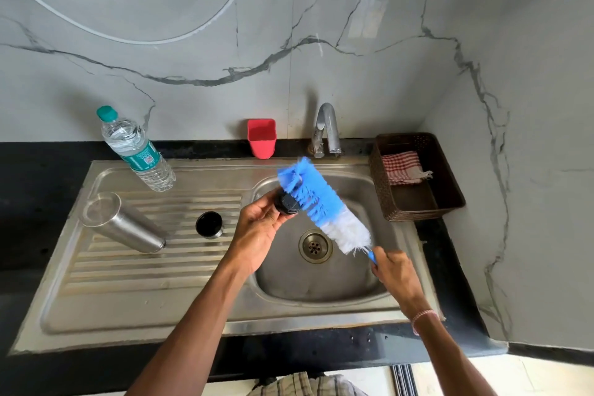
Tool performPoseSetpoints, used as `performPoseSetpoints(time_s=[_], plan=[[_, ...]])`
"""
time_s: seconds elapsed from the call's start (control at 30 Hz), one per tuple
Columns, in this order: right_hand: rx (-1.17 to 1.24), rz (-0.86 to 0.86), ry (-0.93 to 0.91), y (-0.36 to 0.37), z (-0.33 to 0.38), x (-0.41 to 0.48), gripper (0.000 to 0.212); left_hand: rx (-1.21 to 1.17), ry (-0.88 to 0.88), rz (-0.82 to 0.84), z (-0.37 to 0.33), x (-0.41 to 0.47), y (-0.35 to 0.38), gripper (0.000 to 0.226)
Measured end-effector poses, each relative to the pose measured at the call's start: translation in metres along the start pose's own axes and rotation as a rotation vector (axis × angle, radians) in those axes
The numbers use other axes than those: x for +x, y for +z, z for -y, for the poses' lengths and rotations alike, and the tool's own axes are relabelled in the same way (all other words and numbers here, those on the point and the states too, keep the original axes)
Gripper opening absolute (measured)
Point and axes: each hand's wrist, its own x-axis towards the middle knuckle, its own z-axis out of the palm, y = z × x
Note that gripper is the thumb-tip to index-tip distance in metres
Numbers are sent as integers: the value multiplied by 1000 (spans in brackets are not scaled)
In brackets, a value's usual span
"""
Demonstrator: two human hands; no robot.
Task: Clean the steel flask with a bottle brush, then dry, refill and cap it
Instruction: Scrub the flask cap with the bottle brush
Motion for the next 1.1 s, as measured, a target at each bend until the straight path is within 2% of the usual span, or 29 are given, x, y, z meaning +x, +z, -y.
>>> performPoseSetpoints(time_s=[0.03, 0.07, 0.13, 0.23, 0.33, 0.37, 0.4, 0.43, 0.47, 0.5, 0.53, 0.57, 0.6, 0.67, 0.73, 0.8, 0.87, 0.93, 1.0, 1.1], plan=[[13, 8, -45, 4, -12, 2, 39, -40, 21, 9, -2, -1, -1, 38], [-40, -70, -90, 6, -20, 2, 45, -61, 11, 13, -6, -3, -3, 38], [-138, -115, -136, 9, -22, -1, 47, -81, -8, 3, -4, -2, -5, 37], [-170, -116, -64, 5, 9, 0, 34, -82, -51, 24, 5, -3, 1, 32], [-265, -245, -199, 3, 30, 3, 19, -76, -70, 17, 5, -4, 6, 30], [-249, -264, -173, 3, 27, 3, 16, -104, -65, 4, 6, -3, 4, 30], [-205, -210, -107, 4, 20, 2, 18, -141, -71, -26, 2, -3, 4, 30], [-139, -127, -21, 6, 11, 1, 25, -178, -72, -58, 0, -3, 1, 32], [-112, -117, 29, 6, 3, -4, 30, -209, -73, -97, -3, -3, 0, 36], [-105, -107, 86, 5, -4, -5, 28, -232, -71, -136, -2, -1, -4, 39], [-197, -107, 104, 2, -2, -18, 21, -240, -80, -172, -4, -2, -6, 39], [-209, -149, 46, 0, -2, -23, 20, -239, -93, -203, -4, -1, -7, 35], [-172, -226, 3, 0, -2, -17, 28, -228, -116, -223, -3, -1, -6, 29], [-26, -338, 54, -2, 14, -9, 42, -186, -170, -233, 3, -3, -1, 21], [-58, -399, -1, -2, 37, -6, 42, -182, -216, -238, 7, -5, 5, 23], [-126, -392, -21, 3, 41, -4, 34, -234, -236, -266, 8, -6, 7, 27], [-156, -334, 56, -1, 34, -8, 26, -290, -246, -303, 4, -5, 4, 22], [-91, -293, 83, -8, 18, -11, 21, -319, -250, -347, -2, -5, -2, 17], [-51, -416, 43, -14, 10, -15, 33, -321, -259, -376, -4, -5, -7, 17], [-117, -428, -30, -13, 29, -14, 56, -277, -292, -375, 2, -7, -3, 21]])
